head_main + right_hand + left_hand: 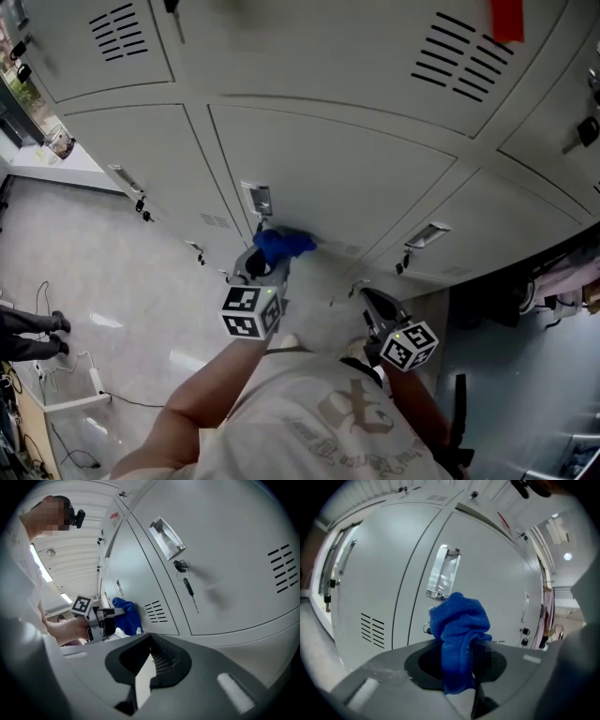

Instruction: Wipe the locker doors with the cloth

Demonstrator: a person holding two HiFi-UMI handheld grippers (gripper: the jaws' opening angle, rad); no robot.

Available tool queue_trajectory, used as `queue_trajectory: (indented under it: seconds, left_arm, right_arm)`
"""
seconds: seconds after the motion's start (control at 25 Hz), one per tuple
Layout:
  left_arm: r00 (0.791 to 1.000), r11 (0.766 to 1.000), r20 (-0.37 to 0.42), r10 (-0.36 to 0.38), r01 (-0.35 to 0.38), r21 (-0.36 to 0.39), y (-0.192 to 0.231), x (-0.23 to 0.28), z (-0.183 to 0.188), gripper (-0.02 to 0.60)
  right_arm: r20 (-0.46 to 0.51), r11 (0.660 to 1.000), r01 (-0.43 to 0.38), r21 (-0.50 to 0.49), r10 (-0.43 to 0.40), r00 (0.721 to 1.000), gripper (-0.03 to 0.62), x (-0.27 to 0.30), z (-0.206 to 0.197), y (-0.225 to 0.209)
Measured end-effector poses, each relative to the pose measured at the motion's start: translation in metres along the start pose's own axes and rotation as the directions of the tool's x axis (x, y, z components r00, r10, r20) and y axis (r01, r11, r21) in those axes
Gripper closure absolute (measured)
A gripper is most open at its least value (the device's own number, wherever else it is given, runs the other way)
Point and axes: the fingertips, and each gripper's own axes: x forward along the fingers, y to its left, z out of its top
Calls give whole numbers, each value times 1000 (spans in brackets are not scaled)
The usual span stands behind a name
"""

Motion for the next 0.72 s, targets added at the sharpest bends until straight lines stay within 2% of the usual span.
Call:
queue_trajectory:
  seconds: [0.08,0.16,0.24,0.32,0.4,0.48,0.56,0.72]
  left_arm:
    - [1000,988,-10,-21,19,-156,2,2,3,453]
    - [999,951,-7,-31,27,-309,6,4,1,452]
    - [998,891,31,-49,58,-451,7,6,3,451]
    - [992,813,87,-93,126,-568,3,8,8,451]
    - [985,739,124,-120,173,-652,-1,10,13,449]
    - [984,692,145,-107,179,-700,1,10,14,451]
    - [983,674,164,-84,177,-717,4,10,15,451]
    - [983,689,165,-76,172,-704,-2,15,14,451]
  right_arm:
    - [0,1000,-8,6,8,1000,586,1,1,-1]
    - [0,1000,-20,9,20,1000,586,3,1,0]
    - [-1,999,-31,9,31,1000,586,4,2,0]
    - [0,999,-33,15,33,999,585,4,3,-1]
    - [3,999,-26,28,26,1000,586,1,2,-4]
    - [8,999,-18,39,18,1000,586,-2,2,-6]
    - [10,999,-17,42,16,1000,586,-3,1,-6]
    - [10,999,-5,38,5,1000,586,-8,-2,-8]
